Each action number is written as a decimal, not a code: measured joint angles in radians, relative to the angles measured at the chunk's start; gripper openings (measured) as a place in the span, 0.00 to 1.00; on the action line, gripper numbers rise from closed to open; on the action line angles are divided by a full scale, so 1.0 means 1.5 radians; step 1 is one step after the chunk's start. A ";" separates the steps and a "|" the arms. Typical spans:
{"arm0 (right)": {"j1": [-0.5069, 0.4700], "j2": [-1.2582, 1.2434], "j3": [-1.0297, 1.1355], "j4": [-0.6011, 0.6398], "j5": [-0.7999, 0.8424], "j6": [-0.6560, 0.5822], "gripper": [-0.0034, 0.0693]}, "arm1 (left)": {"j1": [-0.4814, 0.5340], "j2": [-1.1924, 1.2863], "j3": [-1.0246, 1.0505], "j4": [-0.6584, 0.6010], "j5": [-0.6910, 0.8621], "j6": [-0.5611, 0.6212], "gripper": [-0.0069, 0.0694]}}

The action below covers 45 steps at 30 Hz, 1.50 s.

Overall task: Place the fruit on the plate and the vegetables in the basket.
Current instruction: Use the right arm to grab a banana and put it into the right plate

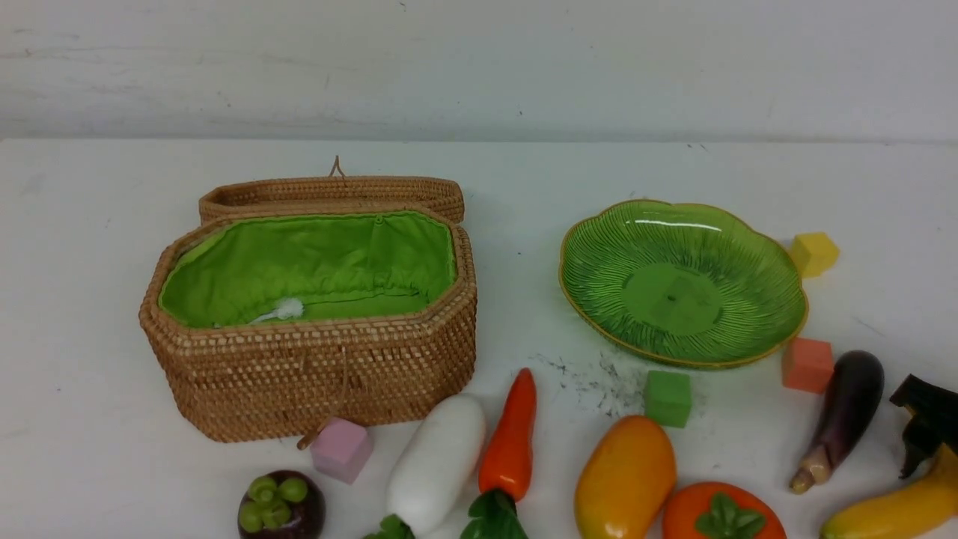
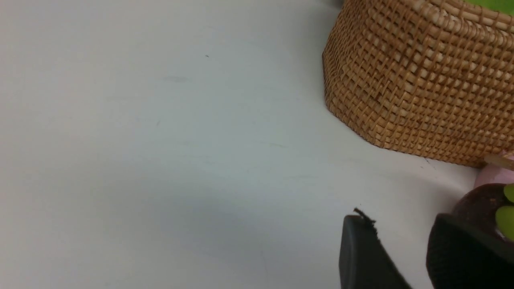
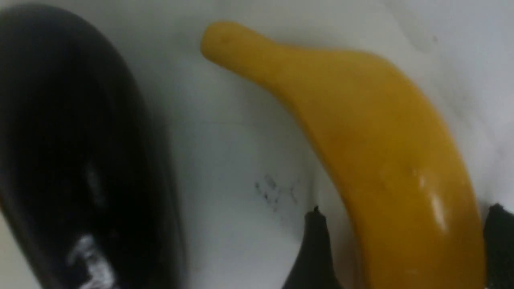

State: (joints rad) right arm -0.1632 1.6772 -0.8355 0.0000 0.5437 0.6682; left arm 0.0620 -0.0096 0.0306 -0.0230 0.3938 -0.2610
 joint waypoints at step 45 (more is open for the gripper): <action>0.153 0.278 -0.536 0.028 0.061 -0.380 0.50 | 0.000 0.000 0.000 0.000 0.000 0.000 0.40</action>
State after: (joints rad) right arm 0.0661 2.0941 -1.6398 0.0414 0.6347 0.0982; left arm 0.0620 -0.0096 0.0306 -0.0230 0.3938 -0.2610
